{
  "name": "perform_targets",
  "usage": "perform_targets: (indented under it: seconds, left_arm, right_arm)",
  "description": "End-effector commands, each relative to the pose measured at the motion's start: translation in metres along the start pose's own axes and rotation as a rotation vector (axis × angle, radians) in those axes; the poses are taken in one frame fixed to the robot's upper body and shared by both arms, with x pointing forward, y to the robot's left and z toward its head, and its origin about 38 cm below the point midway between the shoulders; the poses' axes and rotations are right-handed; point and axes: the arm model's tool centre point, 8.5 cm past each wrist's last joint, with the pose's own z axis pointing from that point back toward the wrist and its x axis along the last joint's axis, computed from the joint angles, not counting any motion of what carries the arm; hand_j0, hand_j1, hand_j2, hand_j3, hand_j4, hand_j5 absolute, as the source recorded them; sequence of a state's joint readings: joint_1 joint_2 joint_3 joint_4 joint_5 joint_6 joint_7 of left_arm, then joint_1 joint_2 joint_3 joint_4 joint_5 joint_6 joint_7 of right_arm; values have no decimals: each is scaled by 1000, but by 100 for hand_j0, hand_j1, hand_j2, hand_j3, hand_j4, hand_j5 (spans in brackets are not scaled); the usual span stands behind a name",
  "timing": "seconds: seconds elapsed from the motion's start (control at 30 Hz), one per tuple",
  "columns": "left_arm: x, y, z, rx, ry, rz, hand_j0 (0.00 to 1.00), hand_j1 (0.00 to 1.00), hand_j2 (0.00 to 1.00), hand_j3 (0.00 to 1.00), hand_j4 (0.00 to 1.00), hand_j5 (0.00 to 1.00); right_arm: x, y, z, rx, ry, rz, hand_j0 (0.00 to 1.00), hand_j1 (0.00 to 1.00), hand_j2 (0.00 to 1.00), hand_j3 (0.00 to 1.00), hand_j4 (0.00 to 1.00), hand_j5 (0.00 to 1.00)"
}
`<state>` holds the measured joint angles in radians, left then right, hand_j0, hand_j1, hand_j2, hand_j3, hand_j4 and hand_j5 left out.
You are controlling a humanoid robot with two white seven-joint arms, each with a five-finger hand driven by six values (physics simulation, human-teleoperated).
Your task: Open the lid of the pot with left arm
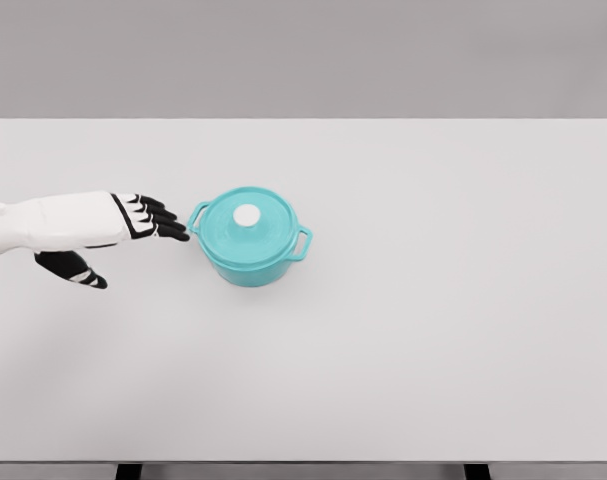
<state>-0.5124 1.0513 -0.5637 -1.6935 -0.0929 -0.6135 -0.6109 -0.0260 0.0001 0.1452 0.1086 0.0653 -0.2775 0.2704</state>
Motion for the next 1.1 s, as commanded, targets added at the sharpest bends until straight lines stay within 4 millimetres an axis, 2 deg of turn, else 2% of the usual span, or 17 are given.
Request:
perform_targets:
  seconds: [0.0, 0.07, 0.1, 0.17, 0.23, 0.27, 0.33, 0.43, 0.57, 0.63, 0.73, 0.97, 1.0, 1.07]
  left_arm:
    - [1, 0, 0, -2, -1, 1, 100, 100, 100, 100, 100, 100]
    - [-1, 13, 1, 19, 4, -23, 100, 100, 100, 100, 100, 100]
    - [2, 24, -11, 48, -25, -40, 100, 100, 100, 100, 100, 100]
    - [5, 30, -32, 27, -72, -50, 100, 100, 100, 100, 100, 100]
    - [2, 44, -33, 33, -66, -75, 100, 100, 100, 100, 100, 100]
    - [10, 54, -51, 62, -115, -84, 100, 100, 100, 100, 100, 100]
    - [12, 64, -61, 59, -152, -76, 100, 100, 100, 100, 100, 100]
    - [18, 76, -91, 78, -210, -72, 100, 100, 100, 100, 100, 100]
    - [19, 80, -123, 30, -243, -73, 100, 100, 100, 100, 100, 100]
    - [14, 85, -121, 31, -228, -76, 100, 100, 100, 100, 100, 100]
    - [-1, 82, -130, 29, -194, -40, 100, 100, 100, 100, 100, 100]
    - [-10, 80, -129, 20, -164, -38, 100, 100, 100, 100, 100, 100]
    - [-16, 78, -131, 14, -147, -31, 100, 100, 100, 100, 100, 100]
    - [-30, 70, -148, -6, -107, -9, 100, 100, 100, 100, 100, 100]
  right_arm:
    - [5, -1, -1, 0, -14, -1, 100, 100, 100, 100, 100, 100]
    - [-15, 4, 2, 3, 25, -11, 100, 100, 100, 100, 100, 100]
    - [-22, 6, 3, 6, 35, -15, 100, 100, 100, 100, 100, 100]
    - [-22, 6, 3, 6, 34, -13, 100, 100, 100, 100, 100, 100]
    - [-22, 6, 3, 6, 35, -15, 100, 100, 100, 100, 100, 100]
    - [-22, 6, 3, 6, 35, -16, 100, 100, 100, 100, 100, 100]
    - [-22, 6, 3, 6, 35, -15, 100, 100, 100, 100, 100, 100]
    - [-22, 6, 3, 6, 35, -16, 100, 100, 100, 100, 100, 100]
    - [-22, 6, 3, 6, 35, -15, 100, 100, 100, 100, 100, 100]
    - [-22, 6, 3, 6, 34, -14, 100, 100, 100, 100, 100, 100]
    - [-22, 6, 3, 6, 35, -15, 100, 100, 100, 100, 100, 100]
    - [-22, 6, 3, 5, 33, -16, 100, 100, 100, 100, 100, 100]
    - [-22, 6, 3, 6, 34, -14, 100, 100, 100, 100, 100, 100]
    - [-22, 6, 3, 6, 34, -14, 100, 100, 100, 100, 100, 100]
